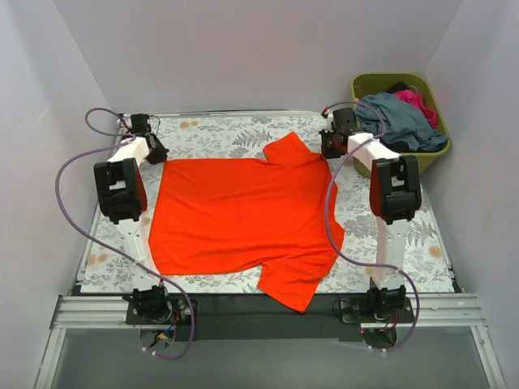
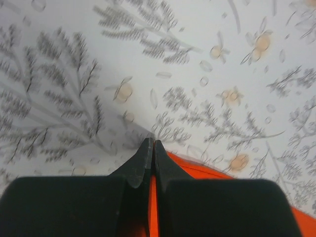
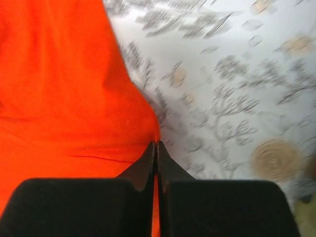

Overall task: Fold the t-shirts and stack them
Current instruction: Flatten the tshirt out

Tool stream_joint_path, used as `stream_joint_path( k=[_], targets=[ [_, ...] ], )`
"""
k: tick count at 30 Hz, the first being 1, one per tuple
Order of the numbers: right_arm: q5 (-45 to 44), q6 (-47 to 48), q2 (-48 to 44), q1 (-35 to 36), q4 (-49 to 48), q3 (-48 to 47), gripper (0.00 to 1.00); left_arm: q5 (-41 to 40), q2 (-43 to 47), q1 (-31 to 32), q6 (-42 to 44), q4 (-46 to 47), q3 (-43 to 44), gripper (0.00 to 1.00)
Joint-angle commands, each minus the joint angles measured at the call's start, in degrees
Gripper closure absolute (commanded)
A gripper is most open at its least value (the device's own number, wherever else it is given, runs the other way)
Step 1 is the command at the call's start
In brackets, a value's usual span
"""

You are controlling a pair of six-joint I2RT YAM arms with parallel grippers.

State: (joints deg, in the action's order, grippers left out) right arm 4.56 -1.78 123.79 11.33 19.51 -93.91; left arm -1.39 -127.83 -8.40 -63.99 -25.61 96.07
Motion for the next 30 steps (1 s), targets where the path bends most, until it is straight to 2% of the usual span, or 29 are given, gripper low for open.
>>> stream_joint_path(
  k=[1,5,10,30],
  targets=[
    [-3.4,-0.5,1.8,-1.8,-1.1,-6.0,0.99,0.7,-7.9,0.4,-1.2,-5.1,4.1,1.0],
    [-3.9,0.1,5.2,-2.5,-1.1,-10.2,0.99,3.6,-11.1,0.3,-2.1,-5.8,9.1,1.0],
    [-2.2,0.5,6.2,-2.5,-1.2,-12.5,0.99,5.3,-11.2,0.4,-2.5,-6.0,10.9,1.0],
    [-0.7,1.1,-5.4,-2.5,-1.3,-3.3,0.99,4.2,2.8,0.0,-2.5,-5.2,0.2,1.0]
  ],
)
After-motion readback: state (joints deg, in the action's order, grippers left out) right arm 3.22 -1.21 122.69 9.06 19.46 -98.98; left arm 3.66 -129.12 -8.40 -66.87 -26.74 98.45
